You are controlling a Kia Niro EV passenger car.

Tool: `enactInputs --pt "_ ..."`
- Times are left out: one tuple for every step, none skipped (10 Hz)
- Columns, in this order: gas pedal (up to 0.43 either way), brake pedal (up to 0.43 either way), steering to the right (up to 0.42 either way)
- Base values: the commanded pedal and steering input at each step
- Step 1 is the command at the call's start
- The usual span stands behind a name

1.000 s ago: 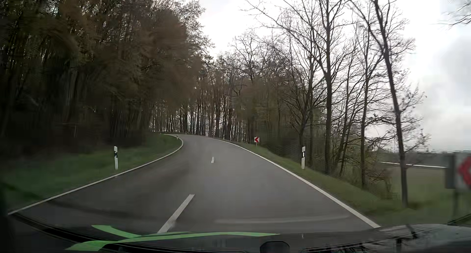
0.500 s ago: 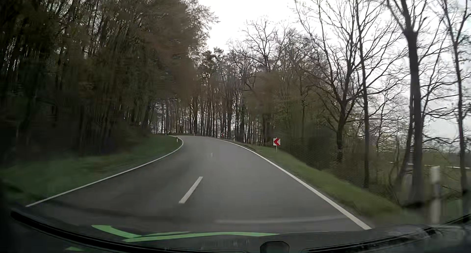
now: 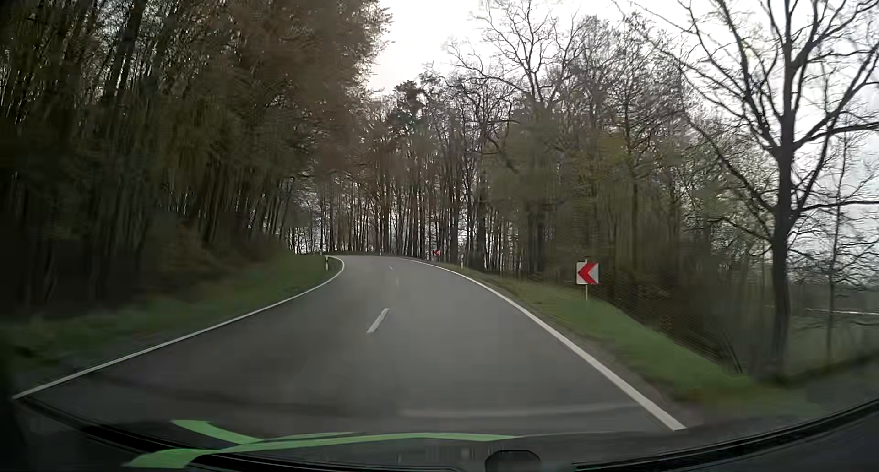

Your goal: Follow the waypoints while adhering to traffic rules and regulations

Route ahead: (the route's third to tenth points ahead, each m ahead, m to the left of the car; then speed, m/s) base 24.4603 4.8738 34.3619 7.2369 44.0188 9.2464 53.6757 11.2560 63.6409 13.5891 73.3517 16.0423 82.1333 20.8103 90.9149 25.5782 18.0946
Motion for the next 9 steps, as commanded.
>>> enactInputs --pt "0.169 0.0 -0.031" --pt "0.177 0.0 -0.03" --pt "0.197 0.0 -0.03" --pt "0.209 0.0 -0.029" --pt "0.209 0.0 -0.03" --pt "0.209 0.0 -0.03" --pt "0.209 0.0 -0.03" --pt "0.189 0.0 -0.03" --pt "0.169 0.0 -0.029"
